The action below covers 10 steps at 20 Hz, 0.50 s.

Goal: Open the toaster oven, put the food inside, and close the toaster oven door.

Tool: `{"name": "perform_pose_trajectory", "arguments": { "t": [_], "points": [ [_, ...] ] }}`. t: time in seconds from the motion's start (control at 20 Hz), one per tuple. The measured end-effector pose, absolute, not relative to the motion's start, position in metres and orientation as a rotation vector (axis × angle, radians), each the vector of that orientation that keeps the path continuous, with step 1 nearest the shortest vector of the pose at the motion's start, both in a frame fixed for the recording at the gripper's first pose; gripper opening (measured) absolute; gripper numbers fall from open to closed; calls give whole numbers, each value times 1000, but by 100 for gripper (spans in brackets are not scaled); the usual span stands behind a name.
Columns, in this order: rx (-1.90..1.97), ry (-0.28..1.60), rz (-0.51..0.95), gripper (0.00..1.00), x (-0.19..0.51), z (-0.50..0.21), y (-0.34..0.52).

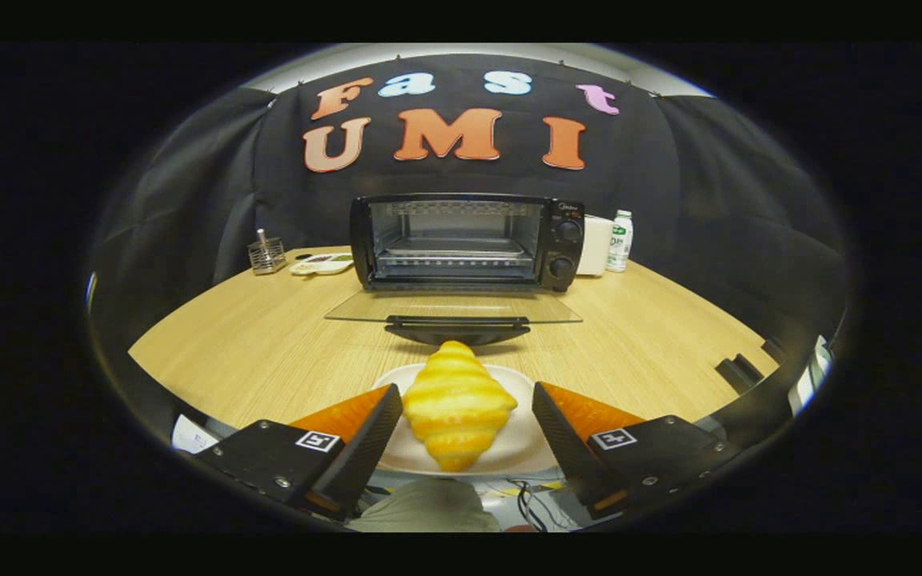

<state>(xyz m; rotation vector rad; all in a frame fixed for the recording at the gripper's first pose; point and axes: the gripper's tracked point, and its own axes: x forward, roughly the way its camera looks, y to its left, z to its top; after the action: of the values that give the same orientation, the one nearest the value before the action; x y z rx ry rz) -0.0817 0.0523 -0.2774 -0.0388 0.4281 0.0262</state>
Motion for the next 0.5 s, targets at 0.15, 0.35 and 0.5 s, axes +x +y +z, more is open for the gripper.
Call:
{"name": "perform_pose_trajectory", "arguments": {
  "t": [0.15, 0.35, 0.5],
  "points": [
    [-75, 451, 25, 98, -92, -292, 53],
    [-102, 470, 3, 98, -90, -305, 49],
    [-62, 501, 6, 97, -89, -316, 51]
  ]
}}
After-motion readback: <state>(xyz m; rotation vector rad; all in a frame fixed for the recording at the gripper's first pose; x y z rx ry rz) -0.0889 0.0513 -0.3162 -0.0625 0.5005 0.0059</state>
